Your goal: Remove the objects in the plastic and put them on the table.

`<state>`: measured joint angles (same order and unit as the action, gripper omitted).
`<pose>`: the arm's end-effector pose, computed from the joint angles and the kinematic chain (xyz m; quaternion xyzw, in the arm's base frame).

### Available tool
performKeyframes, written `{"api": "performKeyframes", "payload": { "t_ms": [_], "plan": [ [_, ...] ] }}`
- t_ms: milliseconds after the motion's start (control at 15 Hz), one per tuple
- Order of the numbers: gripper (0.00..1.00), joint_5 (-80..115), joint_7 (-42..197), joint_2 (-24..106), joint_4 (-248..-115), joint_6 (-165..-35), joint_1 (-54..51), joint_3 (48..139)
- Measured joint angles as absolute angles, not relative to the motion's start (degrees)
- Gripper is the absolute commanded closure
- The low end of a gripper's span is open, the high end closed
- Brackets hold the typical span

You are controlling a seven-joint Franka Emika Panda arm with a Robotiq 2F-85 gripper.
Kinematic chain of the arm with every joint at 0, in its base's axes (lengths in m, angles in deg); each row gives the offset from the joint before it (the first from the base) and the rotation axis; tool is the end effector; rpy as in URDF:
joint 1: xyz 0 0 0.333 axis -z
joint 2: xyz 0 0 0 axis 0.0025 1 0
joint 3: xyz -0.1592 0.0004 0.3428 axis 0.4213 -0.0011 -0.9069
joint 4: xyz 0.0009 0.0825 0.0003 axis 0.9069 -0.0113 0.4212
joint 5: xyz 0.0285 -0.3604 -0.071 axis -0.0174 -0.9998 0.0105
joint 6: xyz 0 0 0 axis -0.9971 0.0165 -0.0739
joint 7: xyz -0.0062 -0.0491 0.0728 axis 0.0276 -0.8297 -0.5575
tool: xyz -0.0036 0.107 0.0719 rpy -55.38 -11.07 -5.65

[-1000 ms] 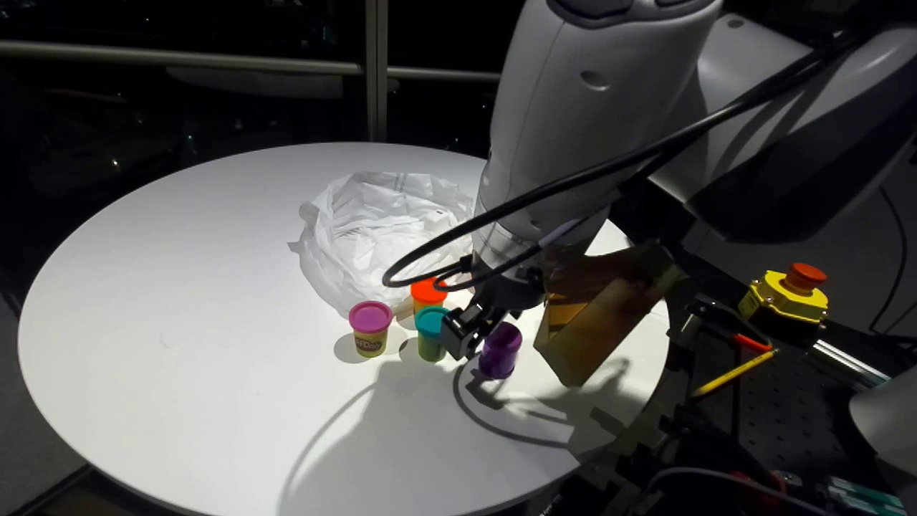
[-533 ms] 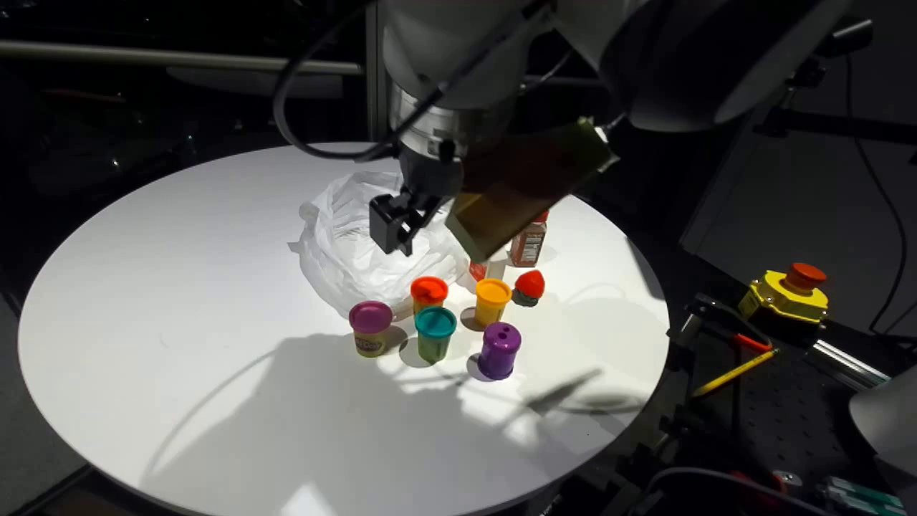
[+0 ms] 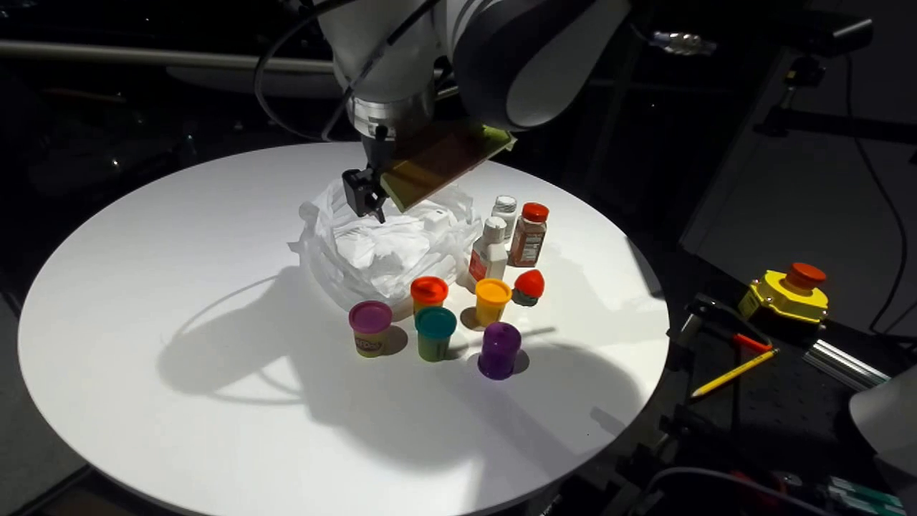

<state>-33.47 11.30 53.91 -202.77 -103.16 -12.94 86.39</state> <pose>0.6040 0.1515 0.2574 0.9541 -0.1014 0.1663 0.2273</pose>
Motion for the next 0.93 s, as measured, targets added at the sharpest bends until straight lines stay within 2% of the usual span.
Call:
{"api": "performKeyframes", "payload": {
  "t_ms": [400, 933],
  "plan": [
    [0.00, -15.69, 11.88, 62.81, -194.03, -102.59, -9.07, 89.56],
    [0.00, 4.99, 8.66, 63.79, -190.73, -103.46, -8.81, 94.62]
  ]
}}
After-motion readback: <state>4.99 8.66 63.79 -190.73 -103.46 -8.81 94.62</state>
